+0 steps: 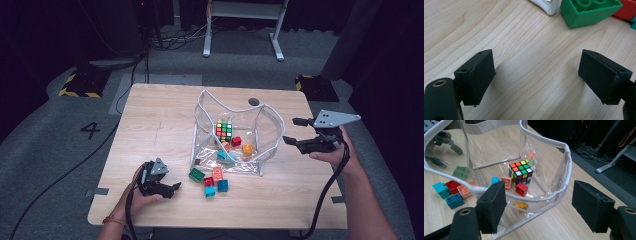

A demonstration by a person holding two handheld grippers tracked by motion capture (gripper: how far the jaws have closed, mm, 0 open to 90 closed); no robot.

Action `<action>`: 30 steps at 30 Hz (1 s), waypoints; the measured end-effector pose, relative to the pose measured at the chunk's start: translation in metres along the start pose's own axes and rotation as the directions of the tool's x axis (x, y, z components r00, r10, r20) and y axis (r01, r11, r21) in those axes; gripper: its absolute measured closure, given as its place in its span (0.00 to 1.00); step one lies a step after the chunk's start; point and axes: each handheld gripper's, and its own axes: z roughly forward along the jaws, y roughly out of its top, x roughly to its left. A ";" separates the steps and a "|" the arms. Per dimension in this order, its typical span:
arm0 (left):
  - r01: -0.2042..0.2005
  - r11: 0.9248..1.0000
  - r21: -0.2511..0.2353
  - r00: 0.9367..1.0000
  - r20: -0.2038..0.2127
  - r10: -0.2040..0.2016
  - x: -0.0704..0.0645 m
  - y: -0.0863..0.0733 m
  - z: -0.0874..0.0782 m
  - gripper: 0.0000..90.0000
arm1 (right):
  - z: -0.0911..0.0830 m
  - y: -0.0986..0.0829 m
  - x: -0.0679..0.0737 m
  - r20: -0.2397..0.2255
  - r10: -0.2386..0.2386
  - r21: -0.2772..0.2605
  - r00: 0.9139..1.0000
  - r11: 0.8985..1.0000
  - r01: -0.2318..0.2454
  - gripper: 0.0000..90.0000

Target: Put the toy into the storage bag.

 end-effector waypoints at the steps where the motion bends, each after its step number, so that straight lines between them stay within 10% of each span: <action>1: 0.000 1.000 0.000 1.000 0.000 0.000 0.000 0.000 0.000 0.16 | -0.002 -0.002 0.001 0.001 0.007 -0.004 1.000 1.000 -0.007 0.31; 10: 0.000 1.000 -0.001 1.000 -0.002 0.000 0.000 0.000 0.000 0.16 | -0.005 -0.023 0.010 0.009 0.011 -0.003 1.000 1.000 -0.011 0.31; 30: 0.002 1.000 0.001 1.000 0.000 -0.002 0.000 0.000 0.000 0.16 | 0.037 -0.090 0.062 -0.182 0.016 0.105 0.983 0.994 0.003 0.37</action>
